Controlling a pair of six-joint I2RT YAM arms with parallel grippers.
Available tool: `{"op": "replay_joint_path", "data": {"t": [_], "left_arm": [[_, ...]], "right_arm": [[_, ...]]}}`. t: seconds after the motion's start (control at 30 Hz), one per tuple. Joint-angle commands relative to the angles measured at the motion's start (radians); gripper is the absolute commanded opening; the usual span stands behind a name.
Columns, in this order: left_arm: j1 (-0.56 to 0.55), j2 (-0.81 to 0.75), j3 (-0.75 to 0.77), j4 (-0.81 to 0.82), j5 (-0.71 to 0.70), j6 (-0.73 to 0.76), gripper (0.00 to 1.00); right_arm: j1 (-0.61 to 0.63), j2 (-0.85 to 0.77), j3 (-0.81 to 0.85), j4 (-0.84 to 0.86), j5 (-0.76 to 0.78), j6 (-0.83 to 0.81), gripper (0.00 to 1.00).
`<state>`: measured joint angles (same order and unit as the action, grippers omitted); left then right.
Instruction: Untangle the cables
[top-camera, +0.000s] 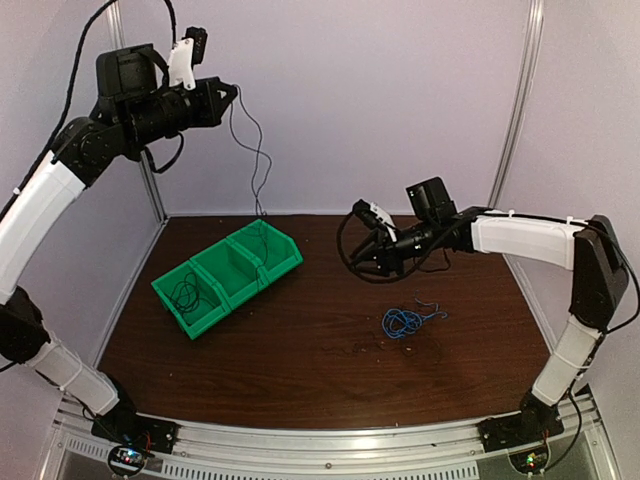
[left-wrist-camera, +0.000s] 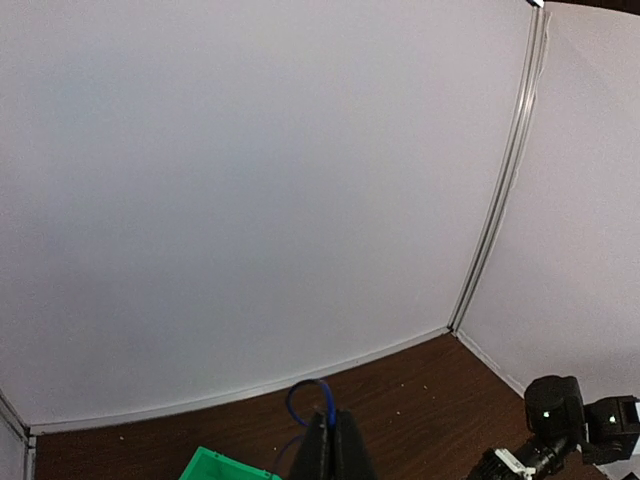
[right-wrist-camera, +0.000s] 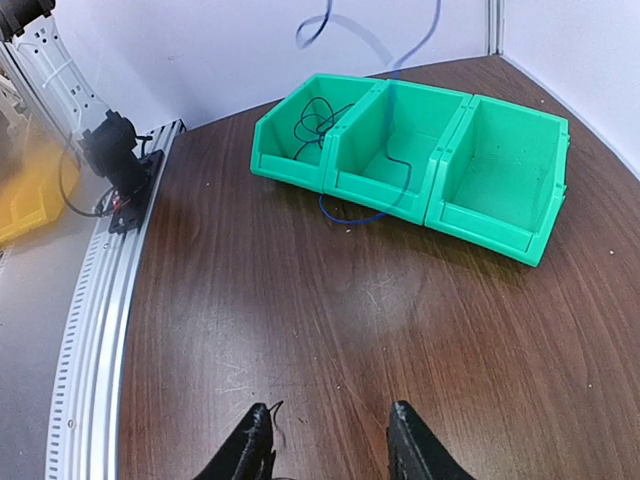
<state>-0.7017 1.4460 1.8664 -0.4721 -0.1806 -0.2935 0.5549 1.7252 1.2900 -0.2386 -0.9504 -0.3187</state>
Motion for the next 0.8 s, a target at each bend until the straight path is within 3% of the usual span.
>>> {"op": "replay_joint_path", "data": {"t": [0.0, 0.17, 0.43, 0.6, 0.7, 0.77], "left_arm": [[0.009, 0.038, 0.142, 0.034, -0.029, 0.092, 0.00], [0.011, 0.064, 0.200, 0.025, -0.093, 0.157, 0.00], [0.014, 0.054, 0.240, 0.047, -0.150, 0.220, 0.00], [0.015, 0.062, 0.235, 0.011, 0.005, 0.168, 0.00], [0.014, 0.048, 0.121, 0.063, 0.132, 0.110, 0.00], [0.015, 0.046, 0.045, 0.118, 0.240, 0.064, 0.00]], "right_arm": [[-0.011, -0.114, -0.041, -0.065, 0.023, -0.048, 0.41], [-0.067, -0.221, -0.132, -0.139, 0.062, -0.111, 0.42], [-0.205, -0.409, -0.315, -0.114, 0.138, -0.131, 0.44], [-0.256, -0.443, -0.399, -0.037, 0.181, -0.114, 0.49], [-0.275, -0.400, -0.376, -0.032, 0.217, -0.108, 0.50], [-0.276, -0.352, -0.307, -0.114, 0.214, -0.114, 0.50]]}}
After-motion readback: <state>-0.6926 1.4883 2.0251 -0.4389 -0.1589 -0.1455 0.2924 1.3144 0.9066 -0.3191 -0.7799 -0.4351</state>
